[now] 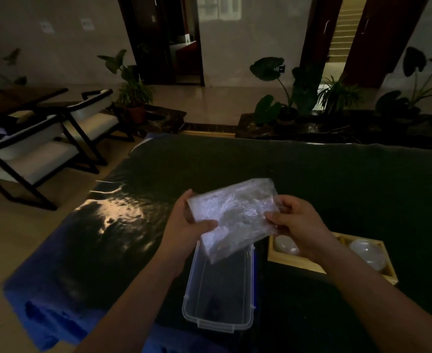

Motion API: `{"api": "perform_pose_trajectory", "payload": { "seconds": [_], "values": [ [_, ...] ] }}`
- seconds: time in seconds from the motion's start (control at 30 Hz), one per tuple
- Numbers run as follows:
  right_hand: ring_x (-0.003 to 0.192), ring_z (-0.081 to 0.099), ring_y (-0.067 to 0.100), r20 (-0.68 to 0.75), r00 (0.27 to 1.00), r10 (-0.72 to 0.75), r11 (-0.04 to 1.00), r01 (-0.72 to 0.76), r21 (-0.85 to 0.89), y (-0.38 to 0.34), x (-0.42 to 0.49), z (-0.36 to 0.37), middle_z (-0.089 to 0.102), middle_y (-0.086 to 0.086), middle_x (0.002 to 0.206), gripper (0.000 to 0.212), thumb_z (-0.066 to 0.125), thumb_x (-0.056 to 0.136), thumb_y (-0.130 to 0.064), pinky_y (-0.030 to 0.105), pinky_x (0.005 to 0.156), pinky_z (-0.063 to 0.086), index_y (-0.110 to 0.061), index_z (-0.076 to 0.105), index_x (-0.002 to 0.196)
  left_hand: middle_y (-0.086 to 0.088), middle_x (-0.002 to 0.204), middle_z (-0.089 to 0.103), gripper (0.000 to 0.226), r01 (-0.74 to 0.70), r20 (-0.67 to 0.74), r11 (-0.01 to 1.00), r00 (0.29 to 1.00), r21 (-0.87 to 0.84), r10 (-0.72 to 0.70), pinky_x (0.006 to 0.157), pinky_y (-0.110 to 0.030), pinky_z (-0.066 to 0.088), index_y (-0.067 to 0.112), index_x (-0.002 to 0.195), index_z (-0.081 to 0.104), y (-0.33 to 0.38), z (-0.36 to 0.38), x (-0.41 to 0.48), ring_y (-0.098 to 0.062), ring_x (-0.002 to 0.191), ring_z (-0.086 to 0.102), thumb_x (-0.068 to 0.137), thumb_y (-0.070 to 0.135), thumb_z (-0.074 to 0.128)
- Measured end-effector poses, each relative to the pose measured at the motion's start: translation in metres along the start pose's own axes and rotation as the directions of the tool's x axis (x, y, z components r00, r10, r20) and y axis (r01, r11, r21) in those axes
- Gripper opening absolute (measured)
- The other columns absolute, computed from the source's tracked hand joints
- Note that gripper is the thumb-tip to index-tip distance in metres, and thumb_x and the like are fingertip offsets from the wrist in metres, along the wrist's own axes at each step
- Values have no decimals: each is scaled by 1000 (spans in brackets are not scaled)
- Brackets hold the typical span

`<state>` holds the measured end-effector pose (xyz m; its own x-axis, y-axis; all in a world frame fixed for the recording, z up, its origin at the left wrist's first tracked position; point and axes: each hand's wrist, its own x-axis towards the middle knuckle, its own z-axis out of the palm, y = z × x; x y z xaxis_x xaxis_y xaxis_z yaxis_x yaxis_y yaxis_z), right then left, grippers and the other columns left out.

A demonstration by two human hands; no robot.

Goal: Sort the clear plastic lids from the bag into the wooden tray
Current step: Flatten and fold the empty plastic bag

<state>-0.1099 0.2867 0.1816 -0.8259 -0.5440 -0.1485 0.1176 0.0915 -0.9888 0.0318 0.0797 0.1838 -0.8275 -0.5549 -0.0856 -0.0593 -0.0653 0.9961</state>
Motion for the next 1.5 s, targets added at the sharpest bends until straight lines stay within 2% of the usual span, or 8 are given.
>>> {"api": "perform_pose_trajectory", "payload": {
  "seconds": [0.1, 0.23, 0.37, 0.5, 0.63, 0.8, 1.33, 1.5],
  "values": [
    [85, 74, 10, 144, 988, -53, 974, 83, -212, -18, 2, -10, 75, -2, 98, 24, 62, 93, -8, 19, 62, 57, -23, 68, 111, 4, 126, 61, 75, -24, -24, 987, 999, 158, 28, 79, -29, 53, 35, 150, 41, 16, -11, 9, -12, 109, 64, 87, 18, 78],
    [88, 73, 6, 269, 961, -63, 948, 142, -286, -40, 6, -6, 75, -9, 99, 34, 66, 88, -6, 13, 63, 55, -35, 72, 105, 7, 109, 77, 41, 8, 357, 901, 917, 435, -180, 79, -27, 60, 38, 122, 63, 32, -7, 13, -9, 97, 75, 86, 28, 79],
    [91, 72, 5, 67, 994, -86, 993, 91, -80, -38, 8, 3, 68, -4, 114, 54, 77, 82, -24, 25, 70, 60, -38, 57, 130, 4, 95, 77, 24, -59, 263, 933, 964, 356, -40, 61, -15, 58, 32, 101, 68, 20, 4, 9, -2, 83, 76, 91, 12, 75],
    [100, 73, 21, 10, 998, 65, 971, -65, 231, -11, -2, 15, 68, 1, 122, 93, 82, 67, -44, 46, 86, 59, -32, 38, 148, 0, 104, 78, 27, -38, 150, 975, 989, 219, 5, 67, -25, 63, 29, 107, 68, 8, 10, 9, -11, 88, 78, 92, 7, 73],
    [102, 73, 22, 153, 983, 97, 967, -130, 221, 10, -15, 30, 74, 2, 116, 63, 82, 71, -41, 43, 82, 59, -24, 60, 128, 3, 104, 77, 30, -65, 126, 977, 991, 205, 40, 65, -21, 61, 30, 110, 67, 6, 15, 7, -8, 88, 77, 91, 8, 74],
    [95, 75, 24, 2, 997, 80, 967, -78, 241, 18, -8, 24, 76, 7, 105, 11, 71, 88, -18, 42, 79, 61, -21, 76, 97, 6, 103, 78, 30, -14, 98, 983, 995, 183, -4, 64, -21, 61, 31, 109, 67, 1, 16, 5, -8, 92, 77, 88, 12, 77],
    [96, 74, 20, 34, 999, 27, 978, -33, 205, 18, -5, 0, 76, 2, 104, 17, 73, 85, -10, 35, 74, 61, -22, 77, 96, 0, 105, 79, 29, 156, 135, 988, 979, -6, -154, 69, -31, 62, 30, 99, 77, -5, 18, 4, -18, 93, 77, 97, 7, 61],
    [92, 74, 16, 42, 998, 43, 981, -50, 188, 15, -8, -3, 76, -4, 101, 22, 72, 85, -10, 29, 68, 61, -29, 77, 95, 0, 102, 80, 20, 230, 240, 972, 942, 42, -233, 62, -31, 60, 38, 99, 76, -1, 20, 1, -21, 86, 78, 100, 30, 58]
  ]
}}
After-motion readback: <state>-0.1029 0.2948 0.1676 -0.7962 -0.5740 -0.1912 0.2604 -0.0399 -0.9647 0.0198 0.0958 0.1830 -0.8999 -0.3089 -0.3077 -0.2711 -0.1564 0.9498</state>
